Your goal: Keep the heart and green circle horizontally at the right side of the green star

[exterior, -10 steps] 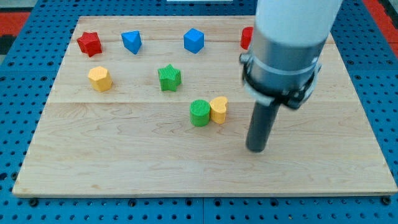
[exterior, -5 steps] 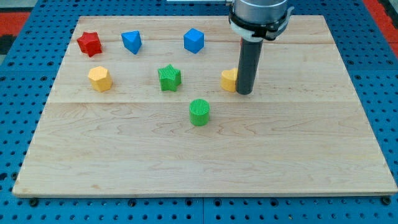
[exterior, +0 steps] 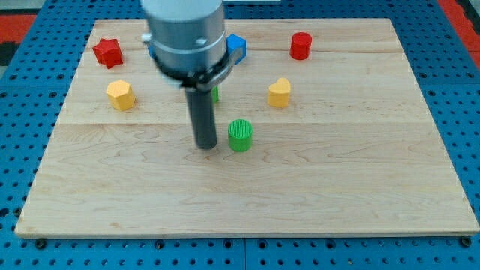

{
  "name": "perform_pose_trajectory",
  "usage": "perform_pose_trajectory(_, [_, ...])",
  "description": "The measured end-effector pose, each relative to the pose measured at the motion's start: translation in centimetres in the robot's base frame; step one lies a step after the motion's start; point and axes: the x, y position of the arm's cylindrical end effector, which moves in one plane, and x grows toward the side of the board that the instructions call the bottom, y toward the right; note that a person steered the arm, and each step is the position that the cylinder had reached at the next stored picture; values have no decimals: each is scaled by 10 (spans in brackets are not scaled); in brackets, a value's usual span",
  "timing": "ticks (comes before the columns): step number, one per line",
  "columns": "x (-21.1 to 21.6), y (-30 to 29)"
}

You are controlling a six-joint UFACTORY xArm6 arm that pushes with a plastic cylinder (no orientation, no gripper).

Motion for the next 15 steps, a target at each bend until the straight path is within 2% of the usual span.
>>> perform_pose_trajectory(1, [4,82])
perform_pose_trajectory(3, [29,138])
perform_pose_trajectory(6, [-65,263])
perform_pose_trajectory(8, [-61,275])
perform_pose_trajectory(9, [-15,268])
perform_pose_trajectory(10, [-44,262])
perform_pose_trajectory(11, [-52,260])
perform_pose_trajectory(12, [-50,255])
perform_pose_trajectory(13, [-22,209])
perform_pose_trajectory(15, [-38,203])
